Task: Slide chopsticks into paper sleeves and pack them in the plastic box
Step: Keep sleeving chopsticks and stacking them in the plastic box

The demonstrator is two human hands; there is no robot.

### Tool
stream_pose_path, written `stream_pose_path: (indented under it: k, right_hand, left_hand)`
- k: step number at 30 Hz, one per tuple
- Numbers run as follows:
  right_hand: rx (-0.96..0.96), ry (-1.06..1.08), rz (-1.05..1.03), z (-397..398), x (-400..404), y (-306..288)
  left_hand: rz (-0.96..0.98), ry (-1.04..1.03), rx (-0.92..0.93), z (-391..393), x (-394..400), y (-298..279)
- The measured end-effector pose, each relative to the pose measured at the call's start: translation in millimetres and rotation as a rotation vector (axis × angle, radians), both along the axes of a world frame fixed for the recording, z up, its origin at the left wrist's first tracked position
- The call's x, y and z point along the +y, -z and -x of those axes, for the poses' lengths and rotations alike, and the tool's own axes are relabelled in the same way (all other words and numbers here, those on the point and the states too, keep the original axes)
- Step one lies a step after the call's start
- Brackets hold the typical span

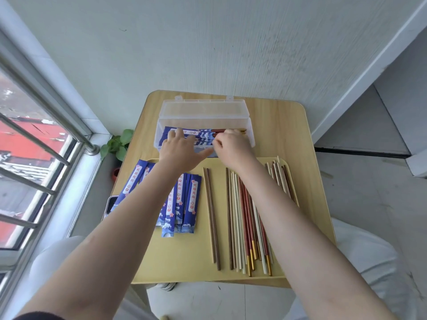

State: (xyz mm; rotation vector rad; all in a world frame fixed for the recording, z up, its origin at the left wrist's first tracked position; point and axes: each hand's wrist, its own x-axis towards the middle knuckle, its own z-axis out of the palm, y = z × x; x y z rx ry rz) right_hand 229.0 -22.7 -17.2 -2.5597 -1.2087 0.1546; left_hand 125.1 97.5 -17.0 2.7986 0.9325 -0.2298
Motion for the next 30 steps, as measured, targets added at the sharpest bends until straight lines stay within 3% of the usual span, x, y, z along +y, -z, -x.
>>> stream_pose_path:
  k: [4, 11, 17, 20, 25, 27, 30]
  right_hand:
    - [0.022, -0.025, 0.077, 5, 1, 4]
    - [-0.012, -0.017, 0.183, 6, 6, 3]
    - [0.000, -0.002, 0.239, 9, 7, -2]
    - [-0.017, 0.019, 0.148, 17, 2, -4]
    - [-0.131, 0.051, -0.214, 50, -9, -6]
    - [0.013, 0.049, -0.137, 68, -14, -4]
    - [0.213, -0.001, 0.196, 96, -19, 6]
  left_hand:
    - [-0.092, -0.054, 0.038, 8, 3, -2]
    - [-0.170, 0.024, 0.092, 10, 5, -3]
    - [-0.127, -0.002, 0.026, 13, 4, 2]
    - [-0.021, -0.008, -0.021, 17, 2, 1]
    - [-0.023, -0.016, -0.427, 43, -20, 3]
    - [0.042, -0.112, -0.493, 58, -31, 8]
    - [0.152, -0.268, -0.323, 76, -45, 19]
